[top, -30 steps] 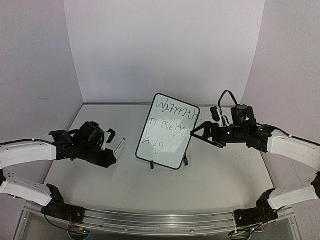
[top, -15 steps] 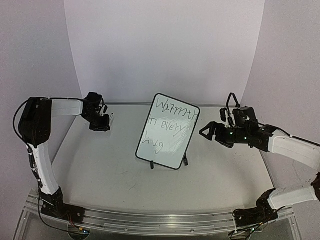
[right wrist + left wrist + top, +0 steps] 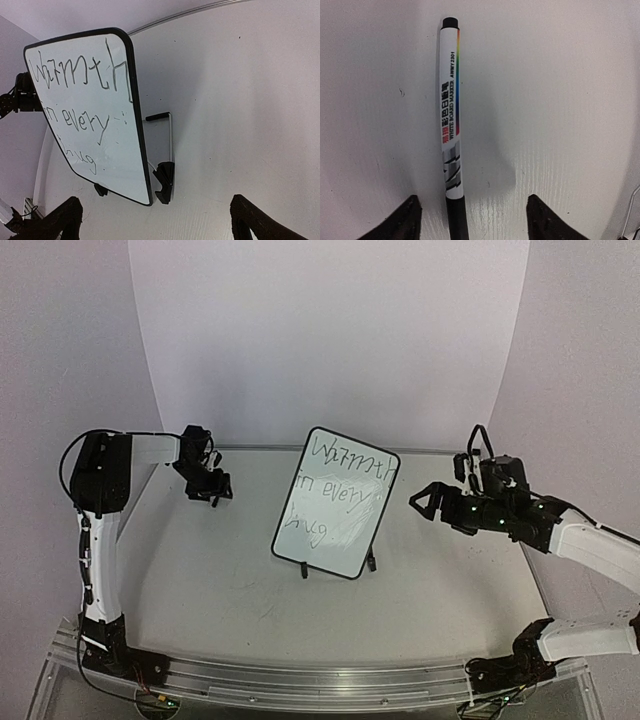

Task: Write a sentence on the whiteboard
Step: Reset both arms

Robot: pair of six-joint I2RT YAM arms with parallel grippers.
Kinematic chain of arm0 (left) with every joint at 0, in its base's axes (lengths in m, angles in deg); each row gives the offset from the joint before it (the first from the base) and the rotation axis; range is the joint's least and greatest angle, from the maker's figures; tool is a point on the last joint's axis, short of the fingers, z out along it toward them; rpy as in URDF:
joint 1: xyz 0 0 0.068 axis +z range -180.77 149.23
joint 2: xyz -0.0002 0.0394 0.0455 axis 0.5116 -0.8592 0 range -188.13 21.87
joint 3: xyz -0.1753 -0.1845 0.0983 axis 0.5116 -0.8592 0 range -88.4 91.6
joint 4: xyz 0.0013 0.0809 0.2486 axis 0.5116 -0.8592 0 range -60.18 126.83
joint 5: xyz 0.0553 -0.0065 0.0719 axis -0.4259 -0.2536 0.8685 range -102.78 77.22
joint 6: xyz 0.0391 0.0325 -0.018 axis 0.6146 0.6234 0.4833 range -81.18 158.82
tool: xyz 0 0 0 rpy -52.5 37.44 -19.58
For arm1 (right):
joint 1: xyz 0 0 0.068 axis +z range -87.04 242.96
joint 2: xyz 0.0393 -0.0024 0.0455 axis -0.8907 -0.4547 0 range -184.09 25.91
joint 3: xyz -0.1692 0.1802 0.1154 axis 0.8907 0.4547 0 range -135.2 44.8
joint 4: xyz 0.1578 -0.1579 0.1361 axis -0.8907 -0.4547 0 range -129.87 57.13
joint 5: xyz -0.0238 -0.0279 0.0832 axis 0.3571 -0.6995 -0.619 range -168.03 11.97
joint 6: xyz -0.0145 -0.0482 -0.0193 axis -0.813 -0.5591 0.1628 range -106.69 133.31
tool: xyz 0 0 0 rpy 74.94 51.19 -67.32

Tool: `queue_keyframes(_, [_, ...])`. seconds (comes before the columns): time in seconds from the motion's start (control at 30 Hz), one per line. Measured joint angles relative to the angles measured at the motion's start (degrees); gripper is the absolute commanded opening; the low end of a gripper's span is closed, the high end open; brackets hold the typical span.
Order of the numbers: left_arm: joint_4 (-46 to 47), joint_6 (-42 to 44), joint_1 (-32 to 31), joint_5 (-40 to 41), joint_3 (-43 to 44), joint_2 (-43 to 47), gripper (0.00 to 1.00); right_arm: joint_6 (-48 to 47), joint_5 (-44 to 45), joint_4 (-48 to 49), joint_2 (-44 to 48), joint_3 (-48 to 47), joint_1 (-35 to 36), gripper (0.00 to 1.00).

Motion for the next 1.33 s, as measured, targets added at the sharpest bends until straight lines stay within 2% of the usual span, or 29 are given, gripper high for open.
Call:
queue_keyframes(0.13, [2.1, 0.1, -0.1, 2.1, -3.6, 2.3, 0.97, -0.4, 1.4, -0.6, -0.6, 0.1, 0.0, 0.98])
queue_keyframes(0.3, [5.5, -1.5, 0.4, 6.0, -13.7, 10.1, 0.99, -2.4, 4.8, -1.0, -1.8, 0.1, 0.0, 0.98])
queue_keyframes(0.43, [10.4, -3.3, 1.6, 10.8, -23.9, 21.8, 0.99, -4.8, 8.0, -1.5, -2.0, 0.1, -1.4, 0.98])
queue_keyframes(0.63, [21.0, -4.2, 3.8, 19.6, -36.5, 41.2, 1.00, -9.0, 12.0, -1.1, -0.9, 0.8, -8.7, 0.98])
queue_keyframes(0.83, [31.4, -5.1, 4.4, 28.3, -52.4, 57.2, 0.99, -14.7, 19.2, 6.3, 10.9, 10.2, -12.0, 0.98])
queue_keyframes(1.07, [41.5, -5.8, 4.4, 33.5, -67.8, 62.0, 0.99, -20.4, 26.3, 17.0, 20.5, 21.6, -12.0, 0.98])
queue_keyframes(1.33, [45.9, -5.7, 4.4, 35.6, -72.3, 65.1, 0.99, -21.9, 29.6, 20.0, 22.7, 27.3, -12.0, 0.98])
